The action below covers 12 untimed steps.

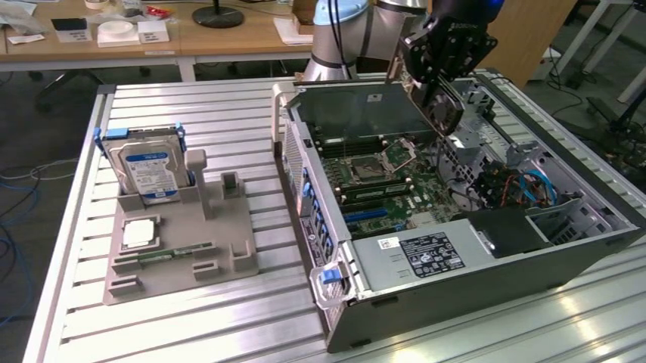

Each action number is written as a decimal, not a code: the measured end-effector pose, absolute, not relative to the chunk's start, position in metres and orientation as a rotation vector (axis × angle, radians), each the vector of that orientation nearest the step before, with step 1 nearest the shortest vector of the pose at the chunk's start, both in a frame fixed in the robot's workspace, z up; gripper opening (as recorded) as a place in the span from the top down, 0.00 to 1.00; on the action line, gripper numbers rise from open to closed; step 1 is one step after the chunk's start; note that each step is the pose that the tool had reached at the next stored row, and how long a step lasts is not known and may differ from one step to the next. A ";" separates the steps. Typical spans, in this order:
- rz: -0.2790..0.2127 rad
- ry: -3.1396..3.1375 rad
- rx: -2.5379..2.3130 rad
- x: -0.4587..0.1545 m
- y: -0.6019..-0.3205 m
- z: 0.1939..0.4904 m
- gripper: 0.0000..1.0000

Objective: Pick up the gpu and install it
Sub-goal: 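Pick up the gpu and move the gpu toward the slot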

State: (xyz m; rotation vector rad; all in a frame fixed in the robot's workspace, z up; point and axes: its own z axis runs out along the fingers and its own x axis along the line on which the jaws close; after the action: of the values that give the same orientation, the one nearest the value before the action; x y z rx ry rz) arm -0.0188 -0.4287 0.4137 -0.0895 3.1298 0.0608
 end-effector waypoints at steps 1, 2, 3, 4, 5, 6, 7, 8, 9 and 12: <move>0.061 3.130 -0.089 -0.016 -0.429 0.414 0.72; 0.061 3.130 -0.089 -0.013 -0.429 0.414 0.72; 0.061 3.130 -0.089 -0.011 -0.429 0.414 0.72; 0.061 3.130 -0.089 -0.008 -0.429 0.414 0.72; 0.061 3.130 -0.090 -0.006 -0.429 0.414 0.72; 0.061 3.130 -0.089 -0.006 -0.429 0.414 0.72; 0.061 3.130 -0.089 -0.006 -0.429 0.413 0.72; 0.061 3.130 -0.089 -0.006 -0.429 0.413 0.72; 0.061 3.130 -0.089 -0.006 -0.429 0.413 0.72; 0.061 3.130 -0.089 -0.006 -0.429 0.413 0.72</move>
State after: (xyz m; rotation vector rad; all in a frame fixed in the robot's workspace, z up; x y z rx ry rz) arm -0.0065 -0.4287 0.4135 -0.0893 3.1299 0.0607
